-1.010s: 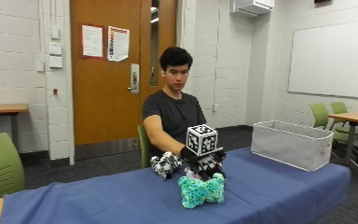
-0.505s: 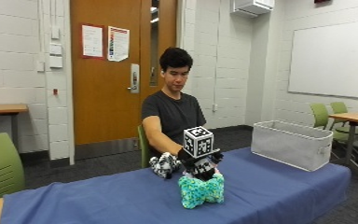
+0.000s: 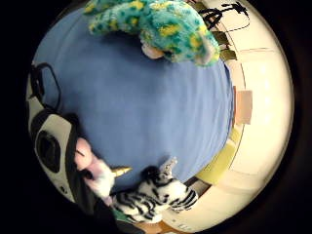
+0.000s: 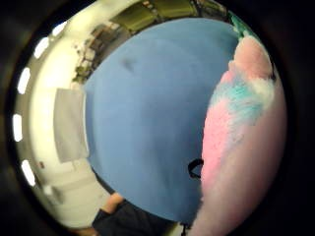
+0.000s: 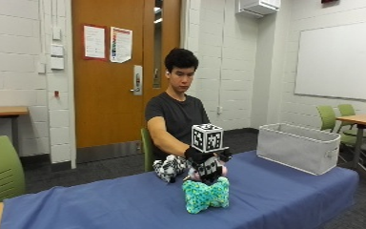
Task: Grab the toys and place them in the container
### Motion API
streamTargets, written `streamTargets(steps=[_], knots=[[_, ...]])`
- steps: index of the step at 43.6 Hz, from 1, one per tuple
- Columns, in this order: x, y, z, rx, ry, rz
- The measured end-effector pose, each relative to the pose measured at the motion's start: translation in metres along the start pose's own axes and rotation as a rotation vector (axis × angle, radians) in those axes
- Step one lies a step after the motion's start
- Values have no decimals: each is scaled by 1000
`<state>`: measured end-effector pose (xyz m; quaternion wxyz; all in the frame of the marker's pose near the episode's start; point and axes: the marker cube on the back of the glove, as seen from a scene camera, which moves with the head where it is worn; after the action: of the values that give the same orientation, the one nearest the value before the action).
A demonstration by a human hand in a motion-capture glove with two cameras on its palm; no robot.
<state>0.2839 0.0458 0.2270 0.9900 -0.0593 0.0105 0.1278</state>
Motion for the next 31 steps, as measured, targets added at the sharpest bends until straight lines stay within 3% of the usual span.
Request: streamTargets(steps=[18,31], knots=[[-106,-22,-181,171,-60,-140],[-291,-7,-269,302,-47,-444]])
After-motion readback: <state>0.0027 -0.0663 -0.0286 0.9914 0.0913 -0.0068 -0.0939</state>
